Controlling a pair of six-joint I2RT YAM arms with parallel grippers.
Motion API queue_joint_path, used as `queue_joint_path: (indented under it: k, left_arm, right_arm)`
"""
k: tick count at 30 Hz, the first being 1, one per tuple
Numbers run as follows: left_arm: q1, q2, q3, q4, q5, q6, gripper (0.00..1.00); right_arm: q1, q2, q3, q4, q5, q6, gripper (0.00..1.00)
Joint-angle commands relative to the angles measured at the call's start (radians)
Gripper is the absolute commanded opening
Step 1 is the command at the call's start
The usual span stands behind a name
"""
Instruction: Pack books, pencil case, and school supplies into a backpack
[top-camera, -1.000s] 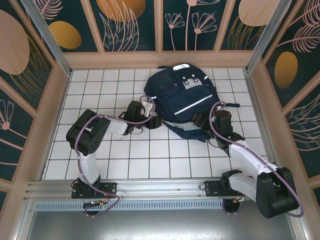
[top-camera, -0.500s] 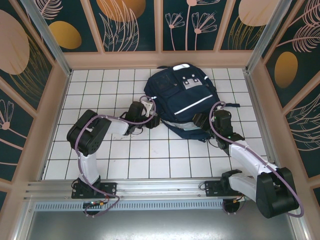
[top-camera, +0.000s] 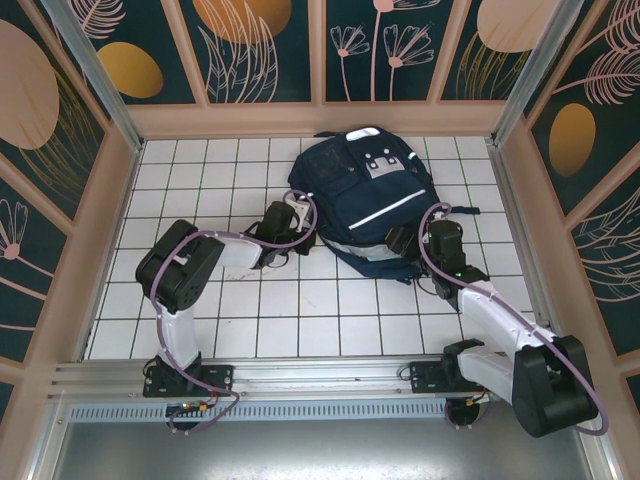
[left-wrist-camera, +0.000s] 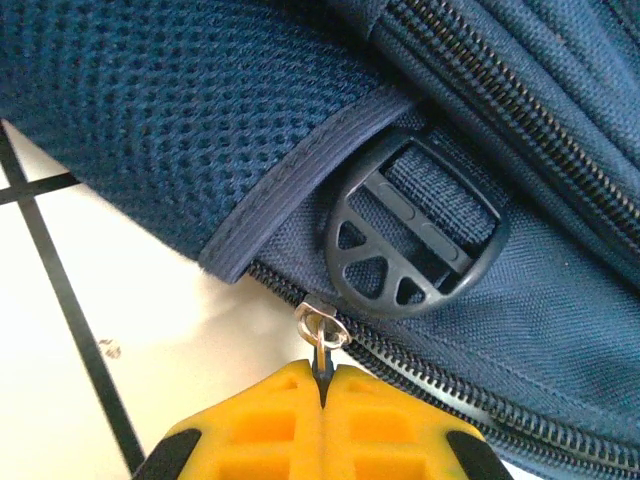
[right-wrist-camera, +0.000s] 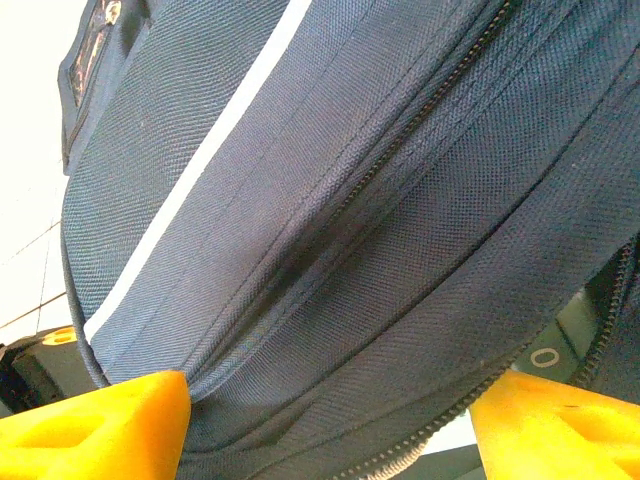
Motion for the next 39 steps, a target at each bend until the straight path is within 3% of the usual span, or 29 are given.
queue_joint_path:
  k: [1, 8, 15, 25, 39]
  left_arm:
    - [-0.009, -0.065, -0.026, -0.05, -0.014, 0.031, 0.0]
    - [-0.039, -0.087, -0.042, -0.063, 0.009, 0.044, 0.0]
    - [-0.055, -0.095, -0.047, -0.083, 0.006, 0.057, 0.0]
    - [-0.087, -0.103, -0.064, -0.094, -0.003, 0.066, 0.0]
    - [-0.306, -0.116, -0.051, -0.117, -0.061, 0.034, 0.0]
  right_arm:
    - [0.019, -0.049, 0.061, -0.031, 0.044, -0.017, 0.74]
    - [0.145, -0.011, 0.19, -0.09, 0.13, -0.05, 0.74]
    - [0.266, 0.183, 0.332, -0.127, 0.203, -0.073, 0.7]
    - [0.293, 0.355, 0.305, -0.102, 0.148, 0.005, 0.68]
    - [0.282, 0.467, 0.366, -0.034, 0.144, -0.004, 0.67]
